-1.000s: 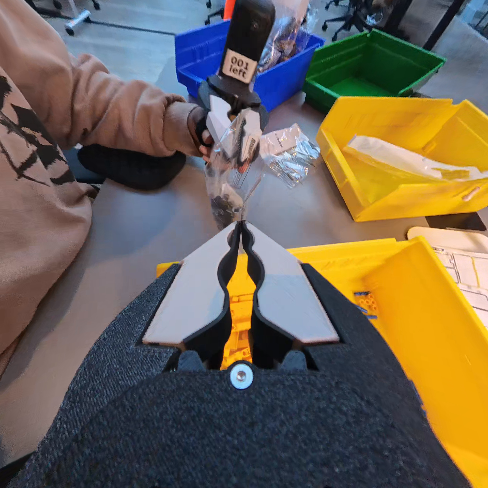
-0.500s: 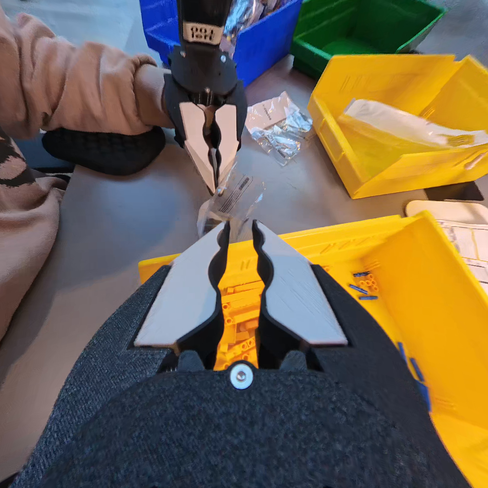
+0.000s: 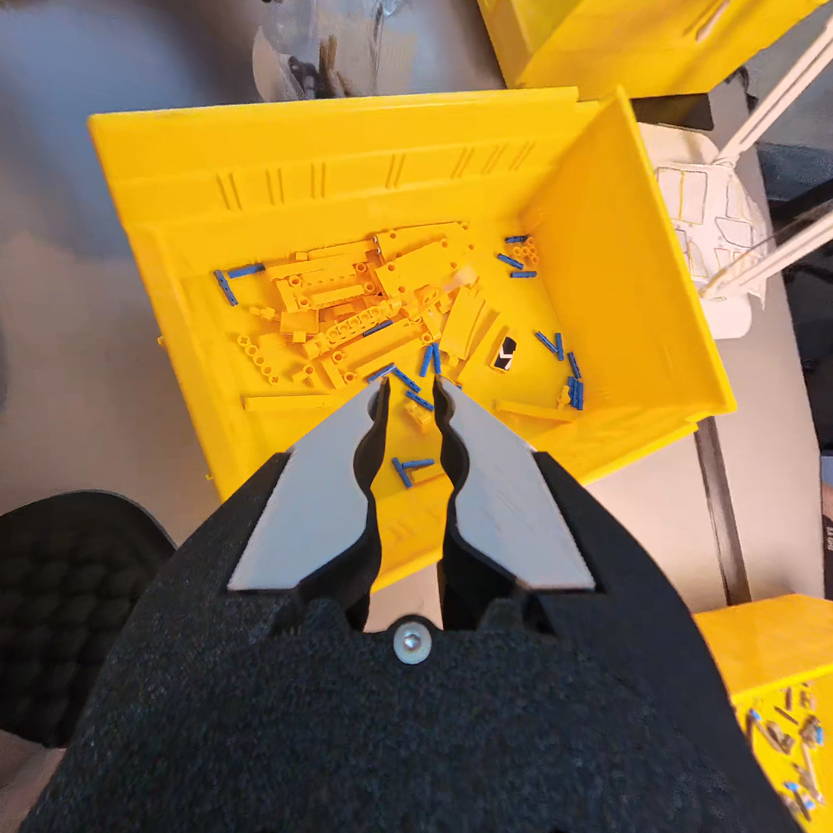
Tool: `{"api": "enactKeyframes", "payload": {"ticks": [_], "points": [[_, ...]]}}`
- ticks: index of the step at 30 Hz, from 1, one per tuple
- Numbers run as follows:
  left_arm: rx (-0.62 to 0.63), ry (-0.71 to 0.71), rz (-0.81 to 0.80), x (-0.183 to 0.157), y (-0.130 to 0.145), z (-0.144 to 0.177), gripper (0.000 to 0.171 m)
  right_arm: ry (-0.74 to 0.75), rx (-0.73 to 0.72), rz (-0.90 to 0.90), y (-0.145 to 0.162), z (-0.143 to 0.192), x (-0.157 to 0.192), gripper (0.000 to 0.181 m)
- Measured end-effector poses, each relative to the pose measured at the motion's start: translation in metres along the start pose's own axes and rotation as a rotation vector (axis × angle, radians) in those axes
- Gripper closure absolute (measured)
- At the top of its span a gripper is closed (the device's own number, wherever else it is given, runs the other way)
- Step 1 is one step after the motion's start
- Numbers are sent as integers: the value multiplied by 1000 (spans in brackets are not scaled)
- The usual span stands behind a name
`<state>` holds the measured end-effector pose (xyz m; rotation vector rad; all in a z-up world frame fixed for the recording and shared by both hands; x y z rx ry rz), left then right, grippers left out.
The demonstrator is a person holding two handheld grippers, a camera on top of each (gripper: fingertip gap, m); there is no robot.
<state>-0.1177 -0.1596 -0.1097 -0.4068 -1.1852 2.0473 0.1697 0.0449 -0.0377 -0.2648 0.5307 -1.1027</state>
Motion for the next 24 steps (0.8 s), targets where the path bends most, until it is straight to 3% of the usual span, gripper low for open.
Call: {"api": "enactKeyframes", "payload": {"ticks": [3,6,10,13,15,16,18,20,22,24], "points": [[-1,1,-1,1,2,-1,171,-4,-48,-20,0,3,0,163],[-7,21,2,0,2,-3,171,0,-4,-32,-6,-11,0,162],[-5,23,-8,-2,1,-4,171,-47,21,-164,-38,-44,6,158],[0,19,-17,-3,0,-4,171,-44,144,-232,-51,-78,13,143],[1,21,-23,-5,0,-4,171,-38,262,-221,-47,-99,19,143],[3,23,-27,-5,0,-4,171,-36,323,-196,-43,-106,22,144],[5,23,-35,-6,-1,-4,171,-41,312,-188,-44,-106,23,170],[6,25,-38,-7,-1,-4,171,103,390,-165,-34,-99,11,174],[7,26,-40,-7,-1,-5,171,252,377,-227,-29,-88,-6,173],[7,26,-40,-7,-1,-5,171,428,349,-251,-24,-70,-23,157]]}}
Point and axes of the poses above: each gripper's, where its closed fingertips meet, z back along the fingers, y out of its underside, x = y × z across the jaws, the point moved 9 cm from there along z, back along the fingers, and after that the axes turned 11 degrees about x, right-handed, at the moved point
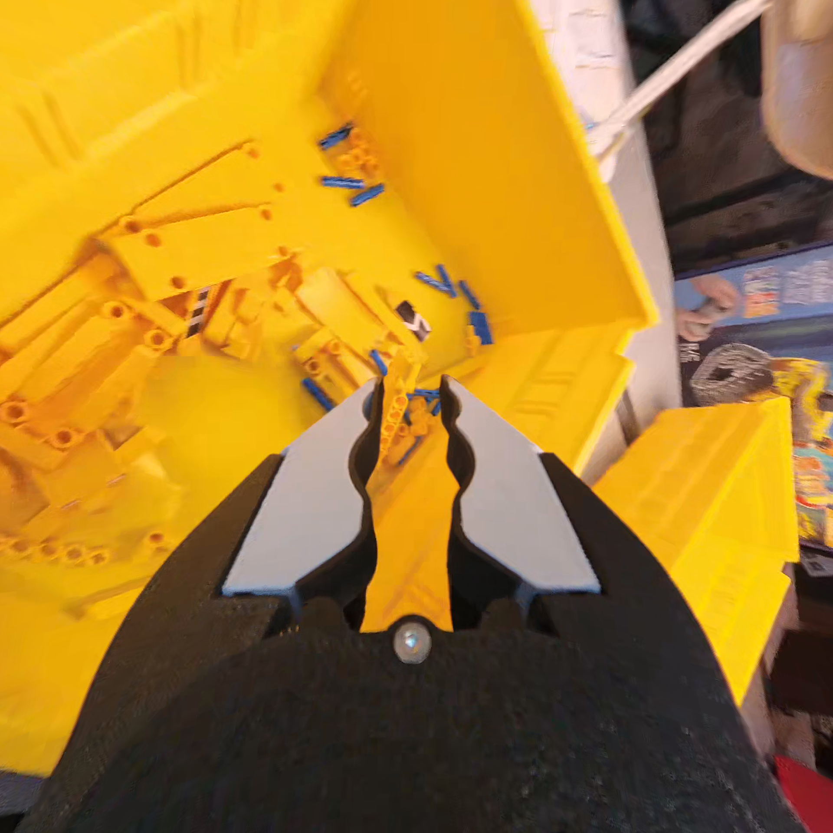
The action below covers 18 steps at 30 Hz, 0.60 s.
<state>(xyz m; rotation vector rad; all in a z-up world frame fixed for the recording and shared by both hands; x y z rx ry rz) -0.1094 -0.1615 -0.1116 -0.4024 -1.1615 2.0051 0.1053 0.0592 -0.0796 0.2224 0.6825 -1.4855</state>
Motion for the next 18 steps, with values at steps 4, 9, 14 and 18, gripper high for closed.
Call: {"api": "enactKeyframes", "payload": {"ticks": [4,9,14,18], "points": [[-4,2,5,0,0,0,171,-66,-185,-116,6,21,-21,153],[-14,13,15,1,1,0,171,-187,-343,-92,8,39,-22,153],[-17,16,22,2,1,-1,171,-335,-329,50,-24,8,34,142],[-15,16,15,0,1,-1,171,-361,-345,37,-39,-24,55,161]]}}
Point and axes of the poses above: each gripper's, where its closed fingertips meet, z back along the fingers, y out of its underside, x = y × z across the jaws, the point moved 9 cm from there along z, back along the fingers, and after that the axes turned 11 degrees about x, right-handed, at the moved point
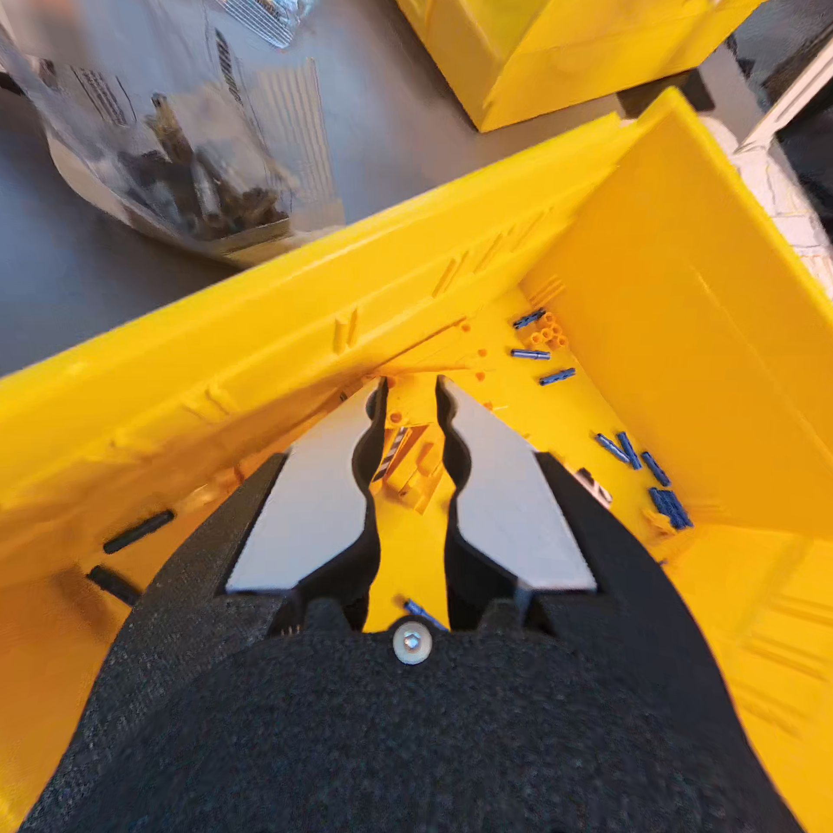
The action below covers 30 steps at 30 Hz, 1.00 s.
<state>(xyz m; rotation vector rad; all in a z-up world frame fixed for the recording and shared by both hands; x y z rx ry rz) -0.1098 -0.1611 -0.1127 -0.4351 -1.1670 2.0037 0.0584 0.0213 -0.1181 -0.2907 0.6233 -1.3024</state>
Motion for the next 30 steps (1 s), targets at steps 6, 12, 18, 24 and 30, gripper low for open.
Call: {"api": "enactKeyframes", "payload": {"ticks": [6,12,18,24,30], "points": [[5,3,-11,-2,-1,0,171,251,229,-50,26,18,-35,174],[0,7,-4,-1,0,0,171,155,-53,-158,17,78,-47,163],[-3,13,4,0,0,0,171,165,-267,-229,25,134,-63,162],[-3,12,8,1,0,-1,171,-250,-105,17,38,123,-22,147],[-1,7,5,1,0,-1,171,-556,317,242,60,88,45,126]]}}
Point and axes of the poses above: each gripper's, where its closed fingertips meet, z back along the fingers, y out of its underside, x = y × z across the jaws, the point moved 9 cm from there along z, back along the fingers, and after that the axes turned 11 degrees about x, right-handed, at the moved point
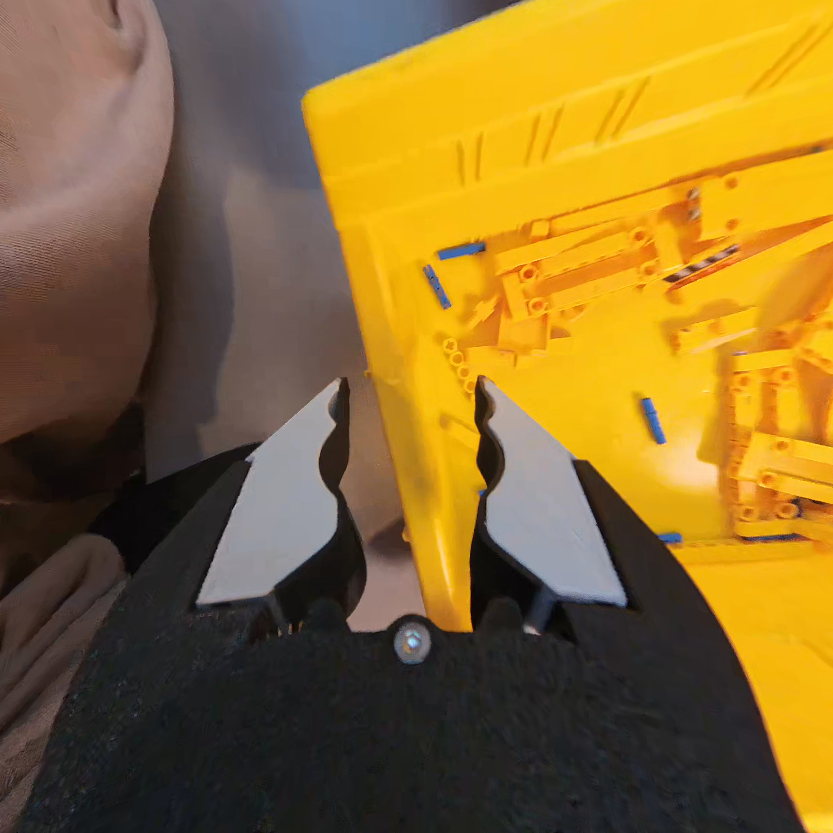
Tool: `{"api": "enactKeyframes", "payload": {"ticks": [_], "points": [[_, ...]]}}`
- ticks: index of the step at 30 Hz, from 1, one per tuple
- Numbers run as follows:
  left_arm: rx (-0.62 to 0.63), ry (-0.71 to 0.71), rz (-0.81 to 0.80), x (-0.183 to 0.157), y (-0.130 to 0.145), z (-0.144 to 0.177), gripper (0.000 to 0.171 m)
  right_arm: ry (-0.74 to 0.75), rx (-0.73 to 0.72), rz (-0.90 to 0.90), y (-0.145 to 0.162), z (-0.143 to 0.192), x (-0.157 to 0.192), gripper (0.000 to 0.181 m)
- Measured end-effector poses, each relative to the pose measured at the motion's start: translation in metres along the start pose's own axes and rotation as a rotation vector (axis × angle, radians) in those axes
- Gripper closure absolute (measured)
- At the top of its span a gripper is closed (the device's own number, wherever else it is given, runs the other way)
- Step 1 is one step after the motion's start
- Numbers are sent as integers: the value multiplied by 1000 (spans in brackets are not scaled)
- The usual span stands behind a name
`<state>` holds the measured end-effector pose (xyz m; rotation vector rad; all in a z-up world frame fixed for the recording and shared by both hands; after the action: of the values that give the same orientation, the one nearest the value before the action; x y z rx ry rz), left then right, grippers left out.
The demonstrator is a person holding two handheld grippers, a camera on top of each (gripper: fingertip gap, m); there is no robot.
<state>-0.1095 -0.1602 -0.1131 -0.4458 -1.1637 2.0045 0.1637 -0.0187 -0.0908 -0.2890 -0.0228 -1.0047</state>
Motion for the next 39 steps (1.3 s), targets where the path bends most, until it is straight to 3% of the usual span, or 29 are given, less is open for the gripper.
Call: {"api": "enactKeyframes", "payload": {"ticks": [4,7,10,14,16,18,23,25,27,30,32,36,39], "points": [[2,0,-6,-1,0,0,171,-55,143,15,-6,-26,0,153],[5,1,-11,-2,-1,0,171,-18,146,15,-13,-31,-7,155],[8,-2,-17,-2,-1,0,171,114,170,20,-19,-28,-12,158],[12,-5,-20,-2,-1,0,171,50,170,141,-31,-23,18,159],[9,1,-16,-2,-1,-1,171,143,217,29,-25,-30,-4,158],[9,2,-17,-3,-2,-1,171,156,219,48,-22,-26,-5,158],[11,1,-16,-3,-2,-1,171,48,188,90,-25,-30,8,157],[10,4,-16,-3,-2,-1,171,57,96,69,-26,-19,5,145],[13,2,-19,-4,-2,-1,171,101,-46,45,-30,-2,-1,125],[11,7,-19,-4,-2,-2,171,306,-263,-184,-45,22,-37,135],[9,12,-18,-4,-2,-2,171,352,-354,-295,-55,18,-60,134],[14,13,-27,-6,-3,-2,171,453,-295,-332,-74,-21,-96,125],[19,11,-36,-7,-3,-2,171,416,-227,-358,-73,-39,-107,146]]}}
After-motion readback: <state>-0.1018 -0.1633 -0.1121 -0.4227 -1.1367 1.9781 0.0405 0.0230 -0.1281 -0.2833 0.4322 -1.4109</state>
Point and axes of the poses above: each gripper's, where its closed fingertips meet, z back along the fingers, y out of its underside, x = y × z across the jaws, the point moved 9 cm from there along z, back along the fingers, and after that the axes turned 11 degrees about x, right-handed, at the moved point
